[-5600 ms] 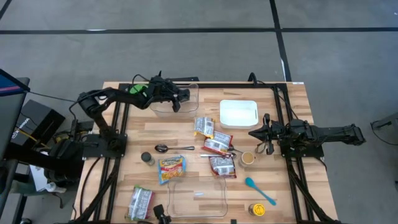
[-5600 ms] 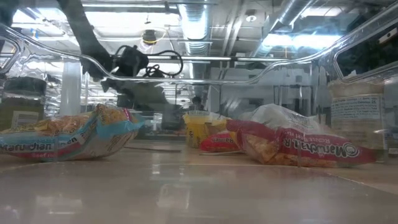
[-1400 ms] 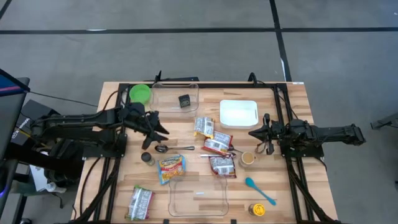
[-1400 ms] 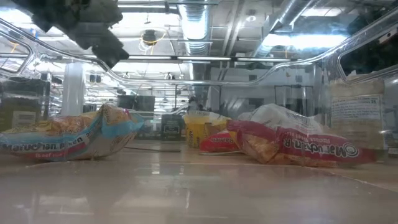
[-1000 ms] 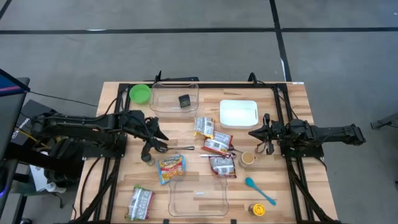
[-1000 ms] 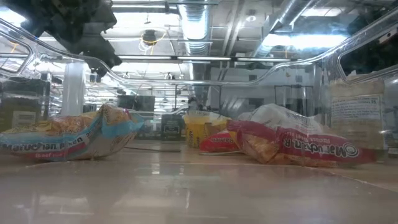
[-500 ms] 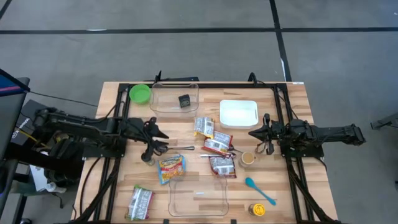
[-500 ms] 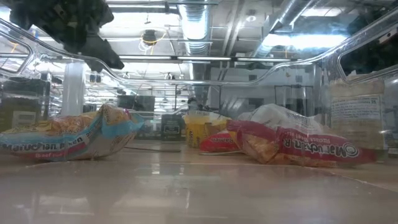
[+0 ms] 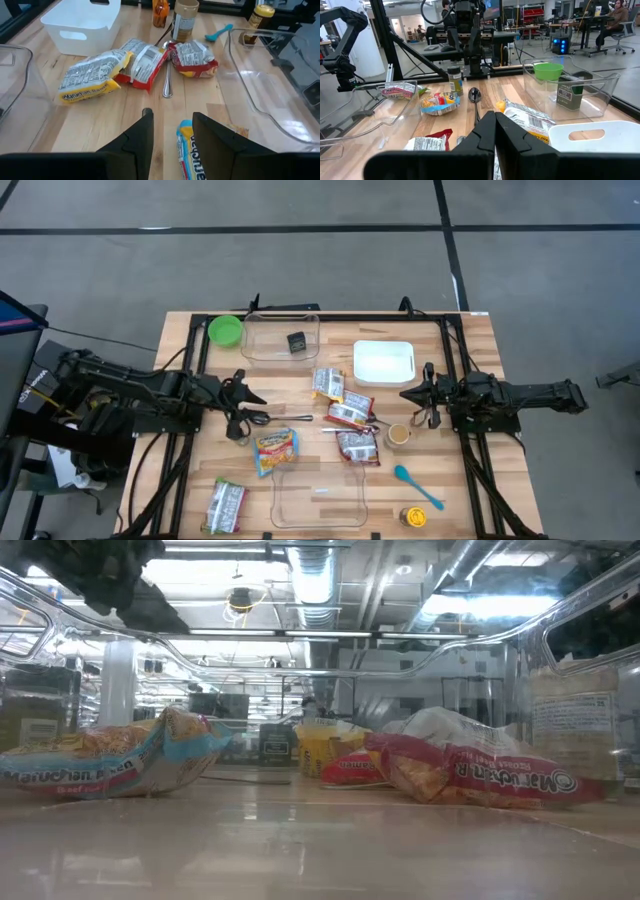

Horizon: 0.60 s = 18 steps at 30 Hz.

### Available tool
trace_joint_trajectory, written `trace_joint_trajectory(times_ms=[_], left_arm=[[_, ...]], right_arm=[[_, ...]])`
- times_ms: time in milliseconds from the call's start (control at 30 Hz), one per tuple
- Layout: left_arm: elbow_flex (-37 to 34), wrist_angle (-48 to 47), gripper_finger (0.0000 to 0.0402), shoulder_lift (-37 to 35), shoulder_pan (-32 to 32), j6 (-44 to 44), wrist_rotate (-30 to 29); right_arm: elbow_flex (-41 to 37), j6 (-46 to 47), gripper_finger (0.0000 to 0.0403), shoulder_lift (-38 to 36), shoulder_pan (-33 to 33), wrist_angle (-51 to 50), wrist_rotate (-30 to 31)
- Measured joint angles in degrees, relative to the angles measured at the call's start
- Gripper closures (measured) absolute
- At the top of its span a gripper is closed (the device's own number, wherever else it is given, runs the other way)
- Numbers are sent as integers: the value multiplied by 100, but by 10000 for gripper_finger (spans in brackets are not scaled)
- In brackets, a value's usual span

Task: Pick & Place Food Item
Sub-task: Put the green seasoning bottle into the top transparent bin

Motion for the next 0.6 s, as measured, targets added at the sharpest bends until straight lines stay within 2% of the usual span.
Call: trace_joint_trajectory(times_ms=[100, 600], left_arm=[[0, -78, 271, -32, -152, -5, -151], [0, -812, 271, -29, -738, -389, -136]], right_arm=[[1, 0, 403, -2, -1, 0, 0], [0, 0, 403, 0, -2, 0, 0]])
